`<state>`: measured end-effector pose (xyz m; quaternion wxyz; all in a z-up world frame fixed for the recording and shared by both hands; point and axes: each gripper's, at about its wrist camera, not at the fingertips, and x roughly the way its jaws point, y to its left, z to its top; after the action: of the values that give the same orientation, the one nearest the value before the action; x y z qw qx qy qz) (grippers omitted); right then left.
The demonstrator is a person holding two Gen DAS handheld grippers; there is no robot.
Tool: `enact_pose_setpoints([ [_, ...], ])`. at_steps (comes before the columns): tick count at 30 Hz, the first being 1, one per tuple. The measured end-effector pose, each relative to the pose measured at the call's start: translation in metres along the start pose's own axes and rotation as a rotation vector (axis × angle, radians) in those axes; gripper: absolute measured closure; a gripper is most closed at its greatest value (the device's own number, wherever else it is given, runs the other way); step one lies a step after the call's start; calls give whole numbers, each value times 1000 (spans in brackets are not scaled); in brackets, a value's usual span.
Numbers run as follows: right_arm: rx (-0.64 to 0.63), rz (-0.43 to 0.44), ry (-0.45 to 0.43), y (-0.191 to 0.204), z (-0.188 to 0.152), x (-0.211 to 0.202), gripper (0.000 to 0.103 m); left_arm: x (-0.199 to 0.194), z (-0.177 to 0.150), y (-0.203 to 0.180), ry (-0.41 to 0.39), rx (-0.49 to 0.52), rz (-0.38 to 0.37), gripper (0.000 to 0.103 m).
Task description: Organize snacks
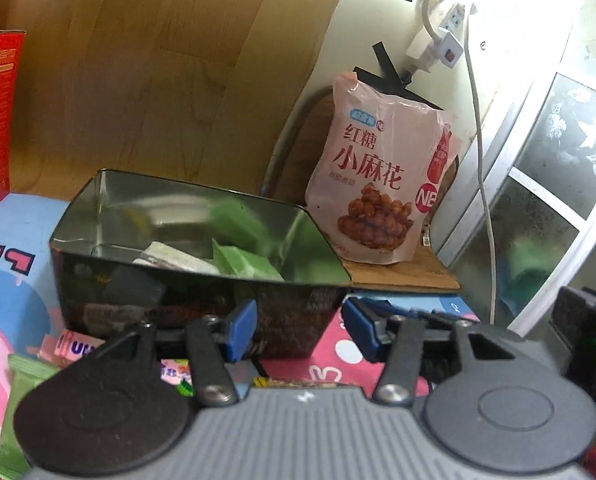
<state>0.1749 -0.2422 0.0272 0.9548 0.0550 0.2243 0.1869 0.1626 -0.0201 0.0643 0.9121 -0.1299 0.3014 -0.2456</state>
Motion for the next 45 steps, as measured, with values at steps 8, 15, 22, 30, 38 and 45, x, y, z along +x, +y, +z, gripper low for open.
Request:
enact_pose_setpoints([
  [8, 135, 103, 69, -16, -15, -24, 78, -12, -17, -5, 42, -10, -30, 54],
  [15, 332, 145, 164, -21, -43, -33, 61, 30, -42, -19, 179, 48, 49, 58],
  [22, 327, 72, 100, -12, -63, -89, 71, 12, -71, -53, 215, 87, -88, 68],
  [30, 285, 18, 24, 8, -108, -161, 70, -34, -124, -91, 233, 246, -183, 68],
  [38, 154, 155, 80, 61, -111, -150, 66, -100, -154, -48, 225, 158, -147, 67],
  [45, 97, 272, 59, 89, -107, -141, 38, -151, -155, 7, 150, -6, -87, 57],
])
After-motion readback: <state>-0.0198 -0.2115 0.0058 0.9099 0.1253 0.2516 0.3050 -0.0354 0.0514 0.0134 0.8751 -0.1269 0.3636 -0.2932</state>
